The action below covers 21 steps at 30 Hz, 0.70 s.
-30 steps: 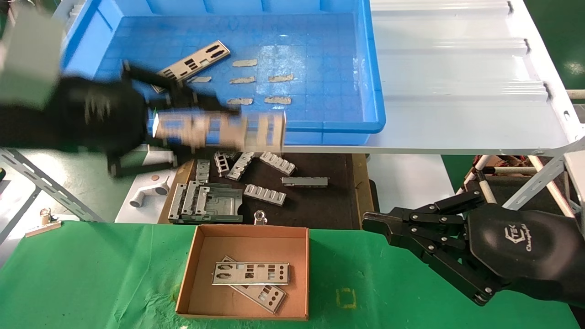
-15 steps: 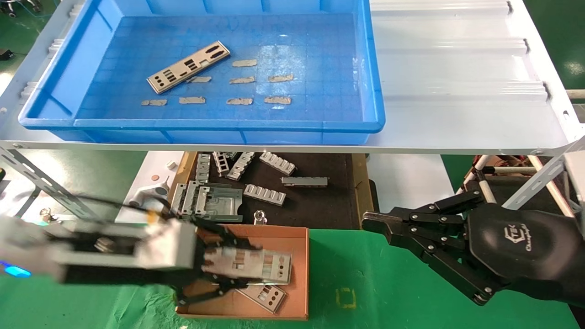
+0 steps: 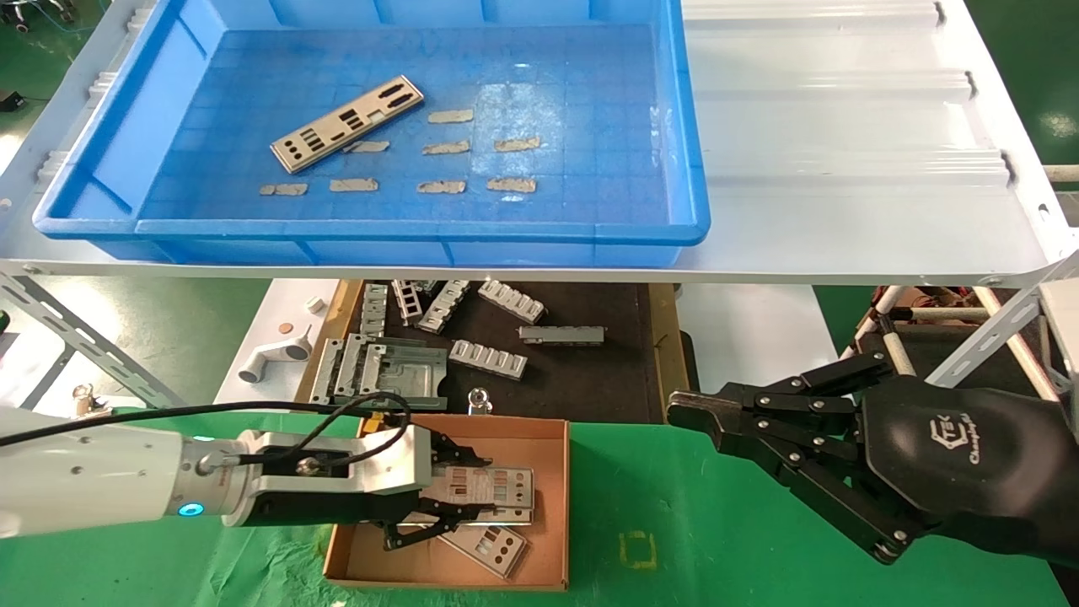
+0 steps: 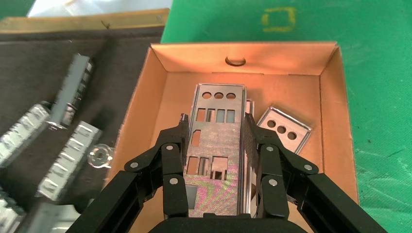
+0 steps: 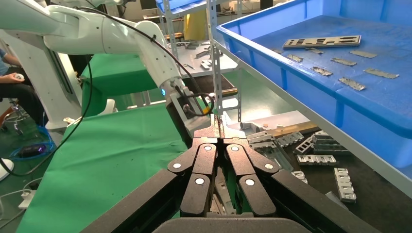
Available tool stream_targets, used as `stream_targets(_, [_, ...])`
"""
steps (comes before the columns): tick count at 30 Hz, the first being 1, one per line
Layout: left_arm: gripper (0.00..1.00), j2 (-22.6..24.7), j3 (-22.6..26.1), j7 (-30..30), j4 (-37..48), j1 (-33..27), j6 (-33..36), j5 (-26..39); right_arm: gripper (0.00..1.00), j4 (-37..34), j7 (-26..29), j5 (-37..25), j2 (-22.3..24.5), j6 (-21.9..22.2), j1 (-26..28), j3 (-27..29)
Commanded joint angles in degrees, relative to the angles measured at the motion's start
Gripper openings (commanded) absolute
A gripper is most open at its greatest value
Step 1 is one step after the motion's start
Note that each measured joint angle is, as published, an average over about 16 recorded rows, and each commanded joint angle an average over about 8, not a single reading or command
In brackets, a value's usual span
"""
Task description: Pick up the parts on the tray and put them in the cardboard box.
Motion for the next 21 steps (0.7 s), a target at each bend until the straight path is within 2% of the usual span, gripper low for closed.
stream_targets(1, [0.87, 1.04, 0.39, 0.83, 1.83, -0.17, 0.44, 0.4, 0.0, 0.0, 0.0, 0.0, 0.0, 0.0, 0.0, 0.0])
stream_targets(2, [0.94, 1.42, 0.52, 1.19, 2.72, -0.32, 0.84, 0.44, 0.0, 0.0, 0.0, 0.0, 0.0, 0.0, 0.0, 0.0])
stream_targets(4, [1.0, 2.13, 0.68, 1.99, 4.39, -0.61, 1.53, 0.43, 0.0, 0.0, 0.0, 0.0, 0.0, 0.0, 0.0, 0.0])
stream_targets(14, [1.0, 3.85, 0.65, 4.26, 9.67, -1.5, 2.73, 0.13, 0.0, 0.0, 0.0, 0.0, 0.0, 0.0, 0.0, 0.0])
stream_targets(21, [1.0, 2.75, -0.15, 4.5, 10.42, -2.07, 5.2, -1.75, 0.0, 0.0, 0.0, 0.0, 0.0, 0.0, 0.0, 0.0])
